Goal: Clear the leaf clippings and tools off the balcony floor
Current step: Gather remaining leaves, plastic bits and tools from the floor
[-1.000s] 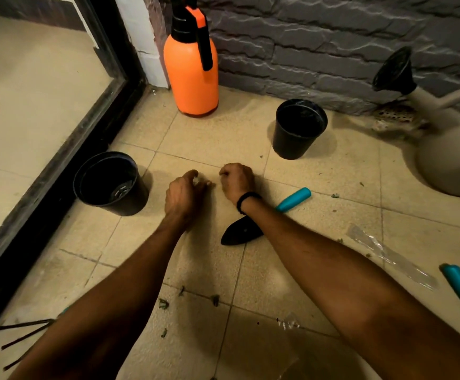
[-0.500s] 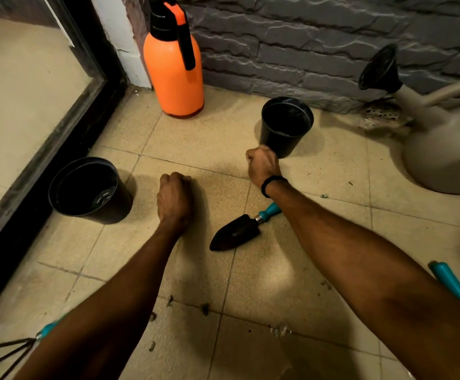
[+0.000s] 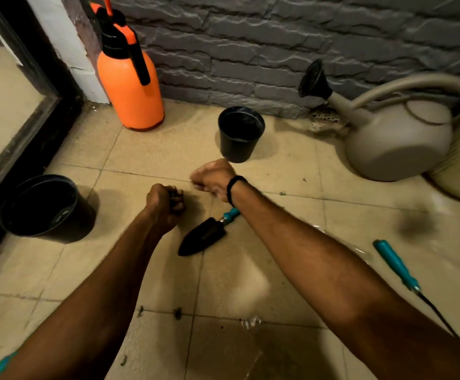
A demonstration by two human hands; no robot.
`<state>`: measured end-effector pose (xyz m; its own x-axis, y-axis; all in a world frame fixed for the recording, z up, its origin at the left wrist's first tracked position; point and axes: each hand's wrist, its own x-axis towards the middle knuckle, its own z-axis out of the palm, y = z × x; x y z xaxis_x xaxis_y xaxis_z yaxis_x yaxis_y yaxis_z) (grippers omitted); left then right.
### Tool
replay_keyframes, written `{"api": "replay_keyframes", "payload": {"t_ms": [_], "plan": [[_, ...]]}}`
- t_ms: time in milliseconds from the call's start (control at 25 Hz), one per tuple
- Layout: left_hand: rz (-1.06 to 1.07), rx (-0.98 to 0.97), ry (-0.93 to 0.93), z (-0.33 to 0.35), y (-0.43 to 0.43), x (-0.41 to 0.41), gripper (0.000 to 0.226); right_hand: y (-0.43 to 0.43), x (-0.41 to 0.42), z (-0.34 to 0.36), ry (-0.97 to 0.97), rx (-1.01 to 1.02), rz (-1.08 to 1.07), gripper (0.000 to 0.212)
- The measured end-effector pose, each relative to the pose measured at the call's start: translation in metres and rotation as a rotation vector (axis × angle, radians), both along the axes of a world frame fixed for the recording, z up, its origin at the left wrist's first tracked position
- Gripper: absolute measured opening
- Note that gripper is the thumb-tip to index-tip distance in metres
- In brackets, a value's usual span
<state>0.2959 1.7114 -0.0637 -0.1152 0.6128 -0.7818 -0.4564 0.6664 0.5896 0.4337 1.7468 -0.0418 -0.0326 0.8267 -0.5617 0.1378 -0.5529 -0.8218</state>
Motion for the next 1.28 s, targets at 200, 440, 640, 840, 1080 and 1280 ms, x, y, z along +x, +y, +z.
{"api": "replay_keyframes", "payload": {"t_ms": [200,440,640,840,1080,1280], "plan": [[-0.085,0.047,-0.222,0.013,-0.006,0.048,0.027,-0.008,-0.001,0.05,-0.233,0.209,0.189,0.006],[-0.026,0.076,-0.316,0.031,-0.011,0.06,0.03,-0.016,-0.011,0.067,-0.824,0.416,0.366,0.013],[0.028,0.079,-0.378,0.047,-0.014,0.064,0.046,-0.018,-0.018,0.073,-0.834,0.443,0.322,0.01],[0.064,0.059,-0.408,0.057,-0.022,0.065,0.053,-0.024,-0.015,0.076,-0.912,0.528,0.366,0.008],[0.106,0.047,-0.357,0.052,-0.017,0.063,0.045,-0.025,-0.008,0.071,-0.845,0.458,0.394,0.006],[0.088,0.102,-0.301,0.044,-0.009,0.065,0.041,-0.025,0.0,0.074,-0.722,0.445,0.326,0.006]]}}
